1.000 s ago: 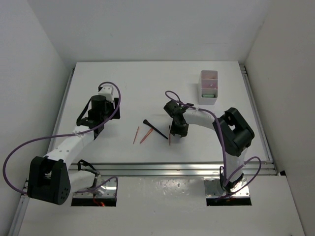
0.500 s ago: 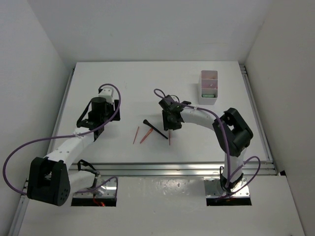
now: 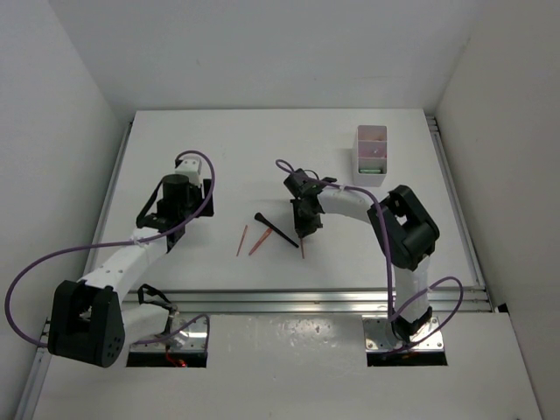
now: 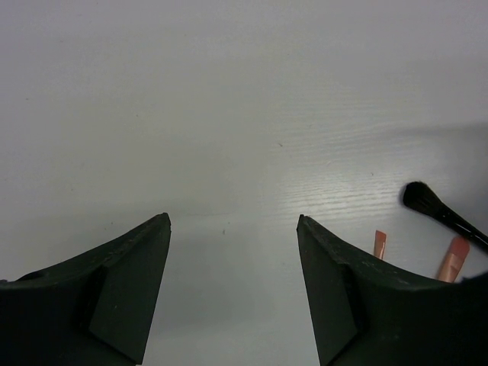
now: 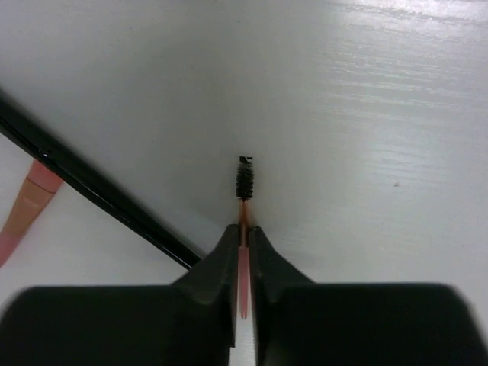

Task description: Organize the makeup

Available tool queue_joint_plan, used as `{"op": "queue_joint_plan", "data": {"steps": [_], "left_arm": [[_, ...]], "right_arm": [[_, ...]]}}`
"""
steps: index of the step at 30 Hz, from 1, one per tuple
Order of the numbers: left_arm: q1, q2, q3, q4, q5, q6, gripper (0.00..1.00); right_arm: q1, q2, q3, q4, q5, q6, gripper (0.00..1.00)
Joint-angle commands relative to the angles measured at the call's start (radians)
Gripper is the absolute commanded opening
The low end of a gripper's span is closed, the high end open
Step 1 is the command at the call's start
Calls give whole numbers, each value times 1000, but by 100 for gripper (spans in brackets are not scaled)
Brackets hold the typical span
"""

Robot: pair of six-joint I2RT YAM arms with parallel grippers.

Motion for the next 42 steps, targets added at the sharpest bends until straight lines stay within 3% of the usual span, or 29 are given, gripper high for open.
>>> {"op": "queue_joint_plan", "data": {"steps": [1, 6, 12, 16, 18, 24, 29, 31, 35, 42], "left_arm": [[-5, -25, -18, 11, -10, -7, 73], [-5, -16, -18, 11, -10, -7, 73], [-5, 27, 5, 11, -1, 2, 73], [-5, 68, 42, 2, 41, 24, 73], [-5, 68, 51, 2, 68, 51, 73], [-5, 91, 88, 22, 151, 97, 72], [-5, 147, 166, -2, 164, 108, 72], [-5, 179, 191, -16, 173, 108, 72], [-5, 217, 226, -36, 173, 108, 72], [-5, 246, 268, -65, 182, 108, 72]], "right_arm": [[-23, 32, -7, -56, 2, 18, 0], [-104, -7, 6, -39, 13, -57, 0], [-181, -105, 130, 70, -51, -430, 0], [-287, -217, 118, 359, -106, -518, 0], [-359, -241, 120, 419, -142, -552, 0], [-491, -234, 53, 802, -220, -684, 0], [-592, -185, -107, 1236, -303, -663, 0], [-638, -155, -136, 1289, -344, -589, 0], [-681, -129, -228, 1591, -350, -549, 0], [-698, 12, -237, 1824, -326, -469, 0]]}}
